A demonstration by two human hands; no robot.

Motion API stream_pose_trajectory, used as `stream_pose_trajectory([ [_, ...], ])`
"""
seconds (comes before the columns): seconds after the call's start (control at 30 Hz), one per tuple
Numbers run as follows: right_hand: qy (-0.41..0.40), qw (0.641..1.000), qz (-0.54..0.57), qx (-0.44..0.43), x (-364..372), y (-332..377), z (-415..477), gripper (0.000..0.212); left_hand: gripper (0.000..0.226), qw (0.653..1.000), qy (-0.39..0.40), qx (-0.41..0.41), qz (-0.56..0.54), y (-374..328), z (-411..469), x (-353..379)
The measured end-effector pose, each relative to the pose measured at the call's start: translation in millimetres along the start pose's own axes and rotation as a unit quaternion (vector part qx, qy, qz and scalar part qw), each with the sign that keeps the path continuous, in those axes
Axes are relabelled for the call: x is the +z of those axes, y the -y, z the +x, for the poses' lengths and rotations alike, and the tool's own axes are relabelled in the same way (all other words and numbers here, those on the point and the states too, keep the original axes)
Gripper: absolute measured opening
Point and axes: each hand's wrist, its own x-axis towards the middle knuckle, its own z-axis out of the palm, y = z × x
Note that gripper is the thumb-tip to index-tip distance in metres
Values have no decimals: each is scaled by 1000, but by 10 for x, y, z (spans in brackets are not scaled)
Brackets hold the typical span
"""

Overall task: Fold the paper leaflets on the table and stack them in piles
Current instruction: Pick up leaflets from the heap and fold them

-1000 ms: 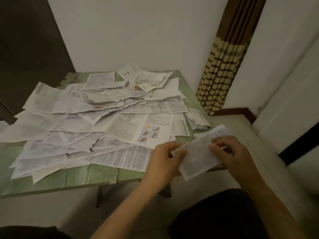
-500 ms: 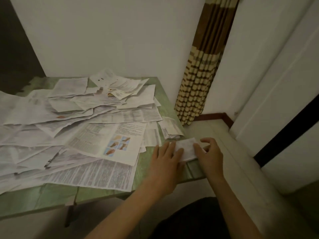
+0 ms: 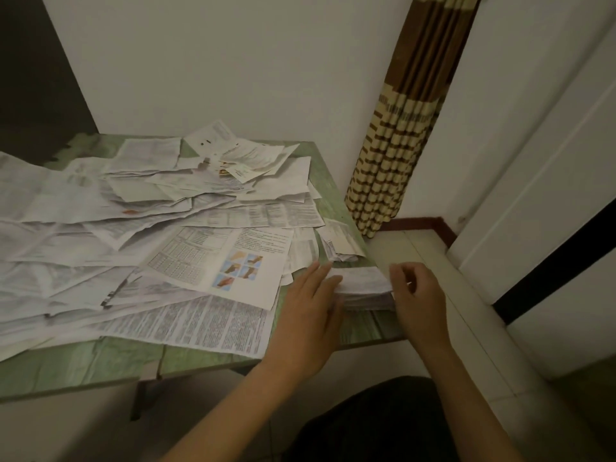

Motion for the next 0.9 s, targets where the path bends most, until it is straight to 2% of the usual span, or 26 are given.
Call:
stream_pose_trajectory([
  [0.1,3,1000,6,-5,-78,74,0,10,35,997,-59,16,-57,15,-103,-138],
  [0.2,-1,999,-17,-44,-81,196,-72,5,29,993,-99,36,-61,91,-260,-364],
  [0.33,10,985,-74,-155,161,477,-308,6,27,991,-129,19,-35,332,-386,-769],
  [0.43,-13,942,-197,-273,462,737,-532,15,33,989,-131,-38,52,638,-434,-1143],
  [0.5,-32,929,-238,-281,613,882,-601,23,38,986,-104,-61,118,827,-474,-1309],
  [0.57,-53,929,-247,-269,693,992,-617,22,41,983,-62,-68,158,951,-514,-1349],
  [0.67,-74,955,-175,-230,656,1069,-614,5,44,980,-22,-77,182,1011,-580,-1348],
  [0.73,-93,960,-152,-216,502,1044,-525,13,47,977,-6,-76,198,1010,-590,-1339],
  [0.8,-41,959,-165,-225,369,944,-367,26,50,977,1,-79,197,1011,-593,-1341],
  [0.9,140,948,-212,-192,318,714,-287,42,53,979,4,-73,192,1009,-612,-1332],
])
